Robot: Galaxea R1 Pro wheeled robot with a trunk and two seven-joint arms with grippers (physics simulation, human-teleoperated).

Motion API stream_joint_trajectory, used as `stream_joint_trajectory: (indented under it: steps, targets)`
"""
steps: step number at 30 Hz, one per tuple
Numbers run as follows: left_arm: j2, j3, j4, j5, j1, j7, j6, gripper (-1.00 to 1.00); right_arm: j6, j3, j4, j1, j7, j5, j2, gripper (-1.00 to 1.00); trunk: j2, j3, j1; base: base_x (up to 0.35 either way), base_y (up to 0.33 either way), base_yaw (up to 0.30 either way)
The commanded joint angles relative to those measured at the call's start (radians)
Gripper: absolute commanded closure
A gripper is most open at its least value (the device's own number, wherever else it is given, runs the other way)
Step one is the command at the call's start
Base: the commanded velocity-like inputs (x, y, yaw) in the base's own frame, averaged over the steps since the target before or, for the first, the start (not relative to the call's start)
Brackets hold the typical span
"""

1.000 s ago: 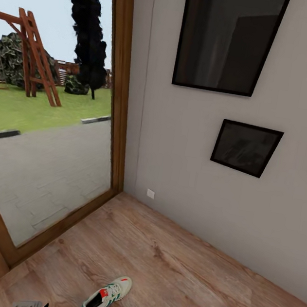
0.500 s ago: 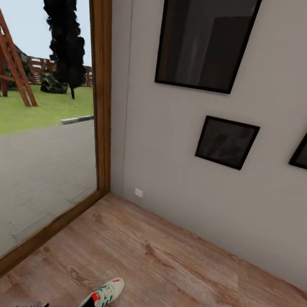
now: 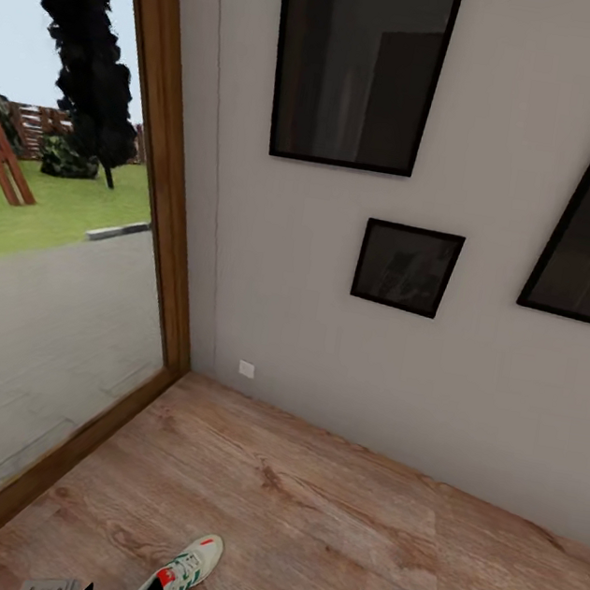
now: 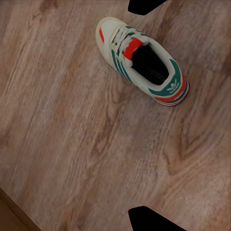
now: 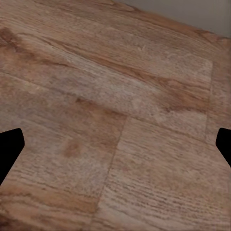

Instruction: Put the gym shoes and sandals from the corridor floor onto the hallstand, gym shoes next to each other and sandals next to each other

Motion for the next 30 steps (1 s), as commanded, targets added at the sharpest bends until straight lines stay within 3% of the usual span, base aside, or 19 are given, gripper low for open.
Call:
stream_joint_trajectory:
  steps: [1,13,30]
  targets:
    - [0.000,0.006,0.001,0.004,-0.001,-0.010,-0.001,-1.00,-0.003,0.009,0.000,-0.001,-0.003,-0.011,0.000,-1.00,0.000,-0.001,0.000,0.000,0.000,-0.020]
    - [0.000,0.006,0.001,0.004,-0.001,-0.010,-0.001,-1.00,-0.003,0.008,0.000,-0.001,-0.002,-0.011,0.003,-1.00,0.000,-0.001,0.000,0.000,0.000,-0.031]
    - [0.000,0.006,0.001,0.005,-0.001,-0.010,-0.001,-1.00,-0.003,0.007,0.001,-0.001,-0.002,-0.011,0.003,-1.00,0.000,0.007,0.000,0.000,0.000,-0.264]
